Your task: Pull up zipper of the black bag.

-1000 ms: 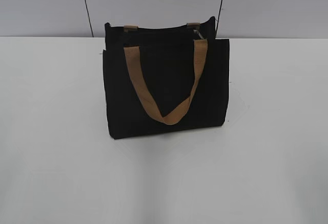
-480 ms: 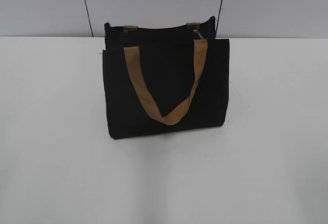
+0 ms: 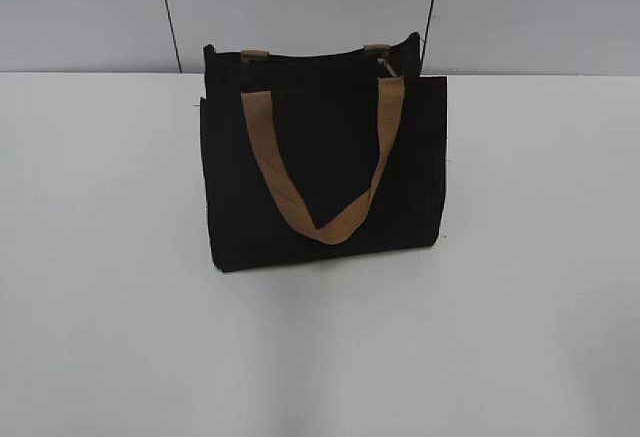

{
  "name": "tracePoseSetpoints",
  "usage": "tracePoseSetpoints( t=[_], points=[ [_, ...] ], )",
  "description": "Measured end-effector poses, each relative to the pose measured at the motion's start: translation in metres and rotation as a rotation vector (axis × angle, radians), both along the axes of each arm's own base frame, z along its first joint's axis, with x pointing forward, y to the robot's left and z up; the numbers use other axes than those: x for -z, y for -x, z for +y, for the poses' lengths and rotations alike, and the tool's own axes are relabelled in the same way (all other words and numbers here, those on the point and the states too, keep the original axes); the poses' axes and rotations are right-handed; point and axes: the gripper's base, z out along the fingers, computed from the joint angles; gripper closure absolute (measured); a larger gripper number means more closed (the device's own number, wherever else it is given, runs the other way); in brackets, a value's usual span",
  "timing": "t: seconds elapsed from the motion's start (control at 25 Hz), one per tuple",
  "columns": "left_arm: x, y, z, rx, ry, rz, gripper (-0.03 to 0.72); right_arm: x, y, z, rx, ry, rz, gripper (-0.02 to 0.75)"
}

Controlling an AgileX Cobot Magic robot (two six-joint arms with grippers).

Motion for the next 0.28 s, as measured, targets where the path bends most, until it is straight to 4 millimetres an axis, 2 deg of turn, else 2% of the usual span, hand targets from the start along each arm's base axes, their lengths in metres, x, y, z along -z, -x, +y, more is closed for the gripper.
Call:
tracePoseSetpoints(
  t=[0.28],
  points=[
    [0.0000, 0.0010, -0.0016, -0.150, 0.000, 0.000, 0.253, 0.0000, 0.0000, 0.0000, 0.000, 0.000, 0.000, 0.216]
  ],
)
